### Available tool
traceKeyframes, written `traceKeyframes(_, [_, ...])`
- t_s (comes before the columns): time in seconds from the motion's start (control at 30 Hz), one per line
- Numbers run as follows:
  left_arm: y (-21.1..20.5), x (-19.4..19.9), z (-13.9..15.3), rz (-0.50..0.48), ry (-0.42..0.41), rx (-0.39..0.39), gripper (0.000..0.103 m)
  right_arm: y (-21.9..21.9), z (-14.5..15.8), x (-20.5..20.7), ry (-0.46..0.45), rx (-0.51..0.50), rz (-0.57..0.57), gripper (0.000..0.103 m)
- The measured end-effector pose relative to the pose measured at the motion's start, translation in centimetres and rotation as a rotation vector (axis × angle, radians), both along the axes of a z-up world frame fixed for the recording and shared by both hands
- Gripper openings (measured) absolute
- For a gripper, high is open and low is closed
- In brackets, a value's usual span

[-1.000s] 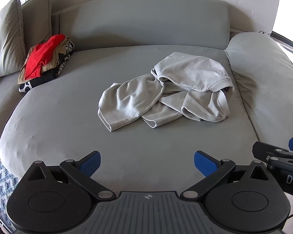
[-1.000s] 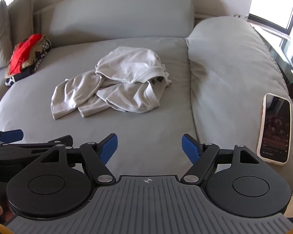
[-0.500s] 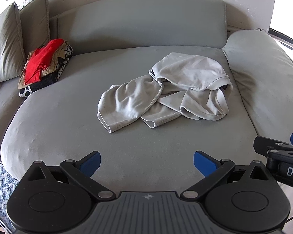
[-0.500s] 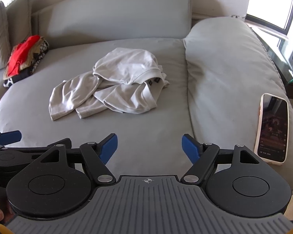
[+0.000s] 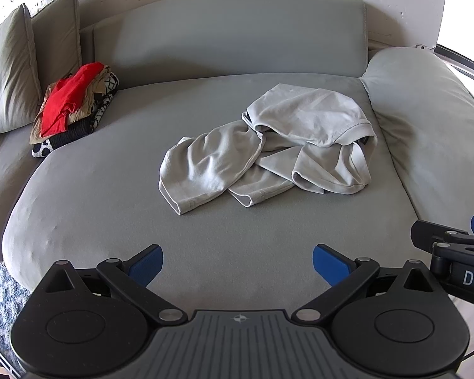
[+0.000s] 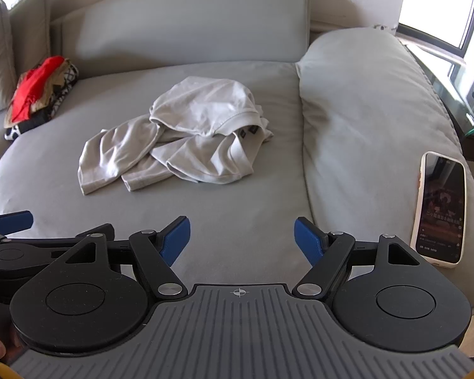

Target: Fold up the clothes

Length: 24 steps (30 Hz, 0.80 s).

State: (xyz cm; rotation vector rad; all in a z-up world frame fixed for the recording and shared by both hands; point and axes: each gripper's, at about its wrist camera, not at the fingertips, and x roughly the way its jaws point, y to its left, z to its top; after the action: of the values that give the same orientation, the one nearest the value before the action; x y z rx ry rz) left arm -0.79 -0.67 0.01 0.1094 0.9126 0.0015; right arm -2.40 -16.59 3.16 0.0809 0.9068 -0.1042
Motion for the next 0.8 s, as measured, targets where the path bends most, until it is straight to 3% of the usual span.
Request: traceKeyframes(0.8, [-0.12, 0.15, 0.17, -0.001, -0.003, 0.006, 0.101, -0.04, 0.17, 0.21, 0.000, -0.003, -0.002, 0.078])
